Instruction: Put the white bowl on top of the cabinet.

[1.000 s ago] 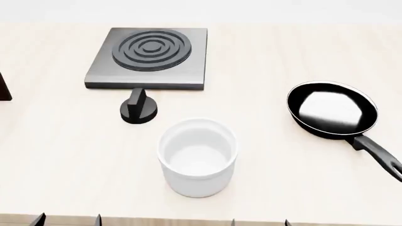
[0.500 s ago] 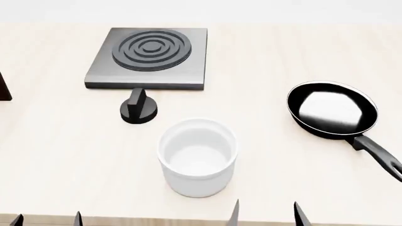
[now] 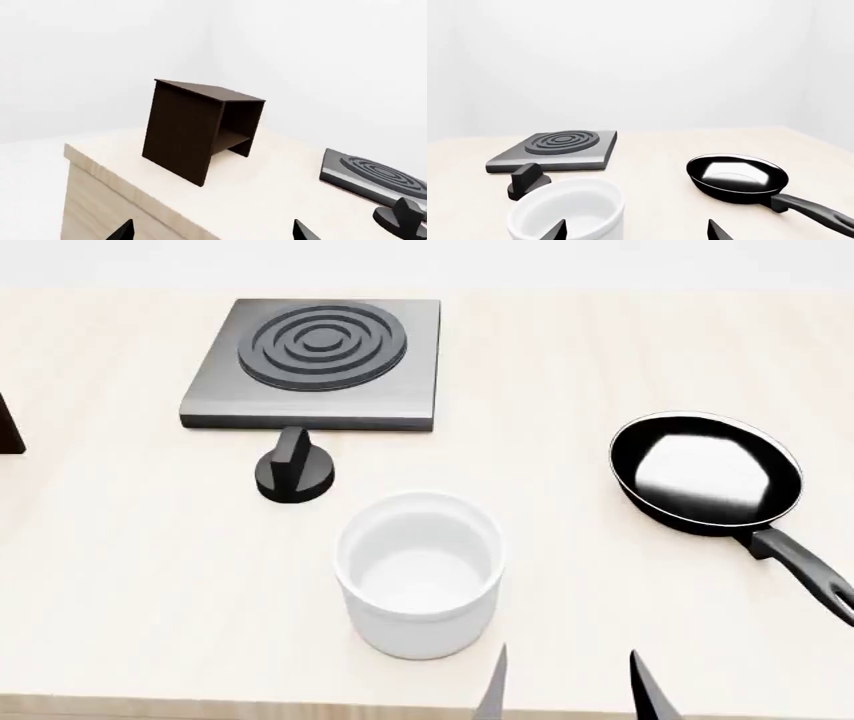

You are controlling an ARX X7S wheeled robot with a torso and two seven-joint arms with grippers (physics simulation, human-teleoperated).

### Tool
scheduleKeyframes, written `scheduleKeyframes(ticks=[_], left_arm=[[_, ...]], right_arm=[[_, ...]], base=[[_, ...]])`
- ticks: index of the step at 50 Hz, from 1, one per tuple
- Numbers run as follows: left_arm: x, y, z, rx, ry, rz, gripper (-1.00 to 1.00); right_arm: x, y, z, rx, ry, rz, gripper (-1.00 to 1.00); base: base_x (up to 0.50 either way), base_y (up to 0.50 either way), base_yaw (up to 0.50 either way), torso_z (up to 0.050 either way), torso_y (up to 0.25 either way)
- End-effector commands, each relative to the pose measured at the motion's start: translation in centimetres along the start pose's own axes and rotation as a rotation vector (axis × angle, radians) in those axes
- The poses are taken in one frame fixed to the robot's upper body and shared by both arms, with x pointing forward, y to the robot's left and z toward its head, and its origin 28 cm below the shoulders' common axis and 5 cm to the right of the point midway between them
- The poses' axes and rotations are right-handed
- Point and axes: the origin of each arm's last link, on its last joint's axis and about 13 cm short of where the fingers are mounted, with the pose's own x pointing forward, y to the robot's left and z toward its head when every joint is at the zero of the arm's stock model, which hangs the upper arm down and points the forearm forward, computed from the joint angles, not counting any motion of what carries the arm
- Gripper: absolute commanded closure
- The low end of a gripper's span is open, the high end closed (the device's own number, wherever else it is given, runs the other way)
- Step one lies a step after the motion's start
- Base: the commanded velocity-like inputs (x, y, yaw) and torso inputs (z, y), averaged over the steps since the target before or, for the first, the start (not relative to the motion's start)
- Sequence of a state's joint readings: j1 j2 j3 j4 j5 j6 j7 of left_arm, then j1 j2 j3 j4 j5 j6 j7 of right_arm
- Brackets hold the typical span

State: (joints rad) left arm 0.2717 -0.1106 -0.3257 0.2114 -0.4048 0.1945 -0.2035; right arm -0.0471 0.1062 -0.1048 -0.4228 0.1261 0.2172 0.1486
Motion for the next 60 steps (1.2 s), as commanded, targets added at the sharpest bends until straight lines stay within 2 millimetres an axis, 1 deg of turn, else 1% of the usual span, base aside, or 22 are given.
scheduleKeyframes(ticks=[1, 4, 7, 10, 12, 15, 19, 23, 26, 36, 40, 50, 52, 53, 55, 60], left_arm=[[-1.5, 3.1, 2.5, -0.048, -0.102, 0.128, -1.0], [-1.8, 3.4, 3.0, -0.039, -0.122, 0.141, -1.0], [-2.3, 4.1, 3.7, -0.048, -0.165, 0.225, -1.0], [-2.9, 4.9, 4.4, -0.068, -0.209, 0.355, -1.0], [-3.1, 5.2, 4.5, -0.087, -0.217, 0.395, -1.0], [-3.6, 5.8, 4.8, -0.095, -0.258, 0.507, -1.0], [-4.1, 6.1, 5.0, -0.117, -0.29, 0.553, -1.0], [-3.9, 6.0, 4.7, -0.116, -0.275, 0.553, -1.0], [-3.7, 5.9, 4.5, -0.115, -0.264, 0.551, -1.0], [-3.5, 5.8, 4.3, -0.119, -0.249, 0.541, -1.0], [-3.5, 5.8, 4.3, -0.12, -0.247, 0.54, -1.0], [-3.4, 5.7, 4.1, -0.121, -0.242, 0.533, -1.0], [-3.3, 5.7, 4.1, -0.121, -0.24, 0.532, -1.0], [-3.3, 5.7, 4.1, -0.122, -0.239, 0.532, -1.0], [-3.3, 5.7, 4.1, -0.121, -0.238, 0.53, -1.0], [-3.3, 5.6, 4.0, -0.121, -0.236, 0.528, -1.0]], right_arm=[[-0.1, 0.1, 0.6, 0.014, -0.021, 0.007, -1.0], [-0.1, 0.1, 0.7, 0.02, -0.02, 0.005, -1.0], [-0.1, 0.1, 0.7, 0.037, -0.014, -0.001, -1.0], [-0.1, 0.2, 1.0, 0.036, -0.025, 0.006, -1.0], [-0.2, 0.3, 1.1, 0.031, -0.03, 0.01, -1.0], [-0.2, 0.4, 1.4, 0.029, -0.038, 0.008, -1.0], [-0.3, 0.5, 2.0, 0.017, -0.056, 0.007, -1.0], [-0.5, 0.7, 3.0, 0.001, -0.089, 0.006, -1.0], [-0.8, 0.9, 4.1, 0.003, -0.125, 0.007, -1.0], [-1.5, 1.3, 6.1, -0.015, -0.176, 0.009, -1.0], [-1.7, 1.5, 6.4, -0.022, -0.186, 0.016, -1.0], [-1.6, 1.5, 6.2, -0.031, -0.179, 0.006, -1.0], [-1.7, 1.4, 6.6, 0.093, -0.181, 0.021, -1.0], [-1.8, 1.2, 6.7, 0.05, -0.241, -0.008, -1.0], [-1.7, 1.2, 6.4, 0.034, -0.214, -0.005, -1.0], [-1.6, 1.1, 6.5, 0.001, -0.221, -0.054, -1.0]], base=[[0.0, 0.0, 0.0, 0.0, 0.0], [0.0, 0.0, 0.0, 0.0, 0.0], [0.0, 0.0, 0.0, 0.0, 0.0], [0.0, 0.0, 0.0, 0.0, 0.0], [0.0, 0.0, 0.0, 0.0, 0.0], [0.0, 0.0, 0.0, 0.0, 0.0], [0.0, 0.0, 0.0, 0.0, 0.0], [0.0, 0.0, 0.0, 0.0, 0.0], [0.0, 0.0, 0.0, 0.0, 0.0], [0.22, 0.04, 0.0, 0.0, 0.0], [0.34, 0.08, 0.0, 0.0, 0.0], [0.34, 0.17, 0.0, 0.0, 0.0], [0.31, 0.1, 0.0, 0.0, 0.0], [0.0, 0.0, 0.0, 0.0, 0.0], [0.0, 0.0, 0.0, 0.0, 0.0], [0.0, 0.22, 0.0, 0.0, 0.0]])
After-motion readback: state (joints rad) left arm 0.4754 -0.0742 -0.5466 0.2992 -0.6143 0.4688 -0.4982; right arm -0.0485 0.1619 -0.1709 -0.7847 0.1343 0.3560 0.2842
